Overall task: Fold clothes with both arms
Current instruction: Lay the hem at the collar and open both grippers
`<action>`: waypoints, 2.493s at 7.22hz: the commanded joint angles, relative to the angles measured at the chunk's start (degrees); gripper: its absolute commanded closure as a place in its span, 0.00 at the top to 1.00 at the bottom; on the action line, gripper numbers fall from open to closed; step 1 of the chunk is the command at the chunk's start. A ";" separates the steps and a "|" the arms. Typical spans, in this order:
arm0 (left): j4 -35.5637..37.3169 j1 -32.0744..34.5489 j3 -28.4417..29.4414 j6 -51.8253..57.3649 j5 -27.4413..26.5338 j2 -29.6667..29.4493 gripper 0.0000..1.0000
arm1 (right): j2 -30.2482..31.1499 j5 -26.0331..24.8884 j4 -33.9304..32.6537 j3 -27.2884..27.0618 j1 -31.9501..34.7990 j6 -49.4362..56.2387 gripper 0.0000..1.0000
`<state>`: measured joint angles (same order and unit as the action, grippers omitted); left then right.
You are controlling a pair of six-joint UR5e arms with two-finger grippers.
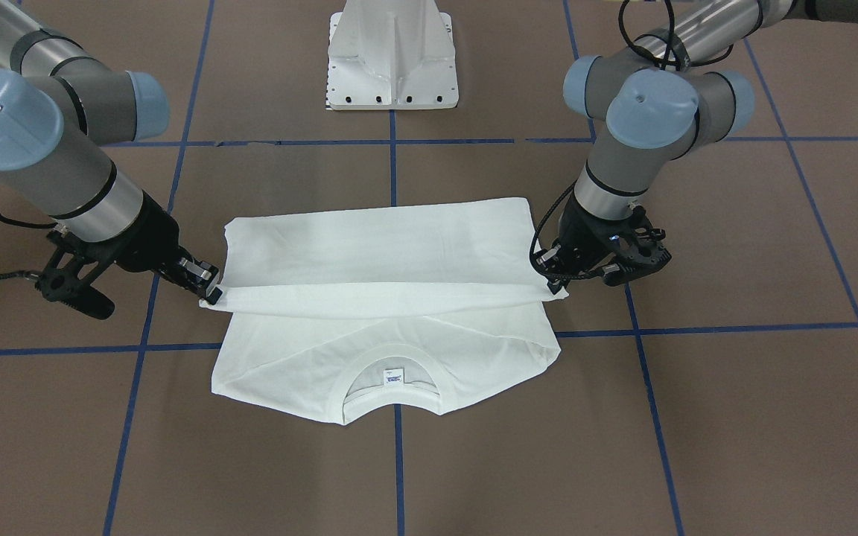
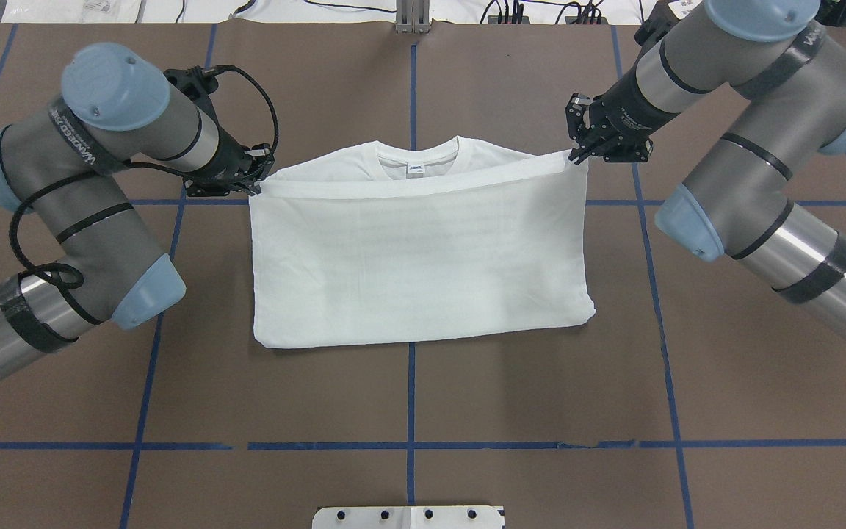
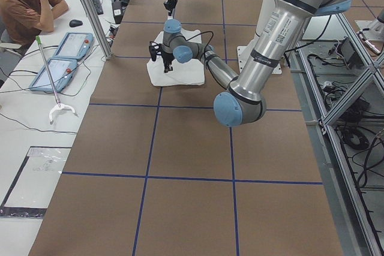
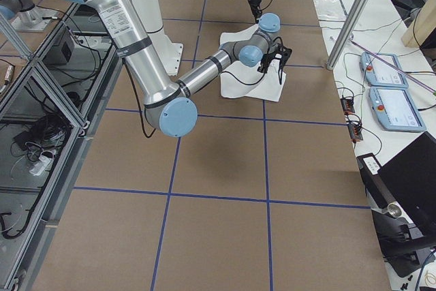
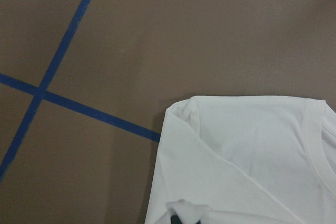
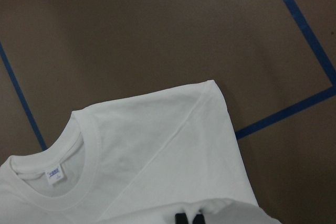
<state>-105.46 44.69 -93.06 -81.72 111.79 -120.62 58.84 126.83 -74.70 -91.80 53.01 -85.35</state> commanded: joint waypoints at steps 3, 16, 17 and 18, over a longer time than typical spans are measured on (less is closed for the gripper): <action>-5.53 1.45 7.17 0.24 -0.35 -1.89 0.00 | -7.33 -0.53 0.08 11.63 0.16 2.38 0.00; -7.31 1.54 12.82 0.15 -1.84 -5.24 0.77 | -8.48 -0.44 4.04 16.57 -0.72 5.27 1.00; -7.22 1.63 12.73 0.15 -1.84 -5.24 0.77 | -7.78 0.25 4.21 15.61 -0.37 8.42 1.00; -6.96 1.71 12.29 0.15 -1.93 -5.24 0.80 | -5.16 0.43 4.13 12.03 -0.54 8.36 1.00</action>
<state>-112.64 46.30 -80.40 -81.57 109.94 -125.86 51.29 126.88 -70.63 -76.65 52.47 -78.24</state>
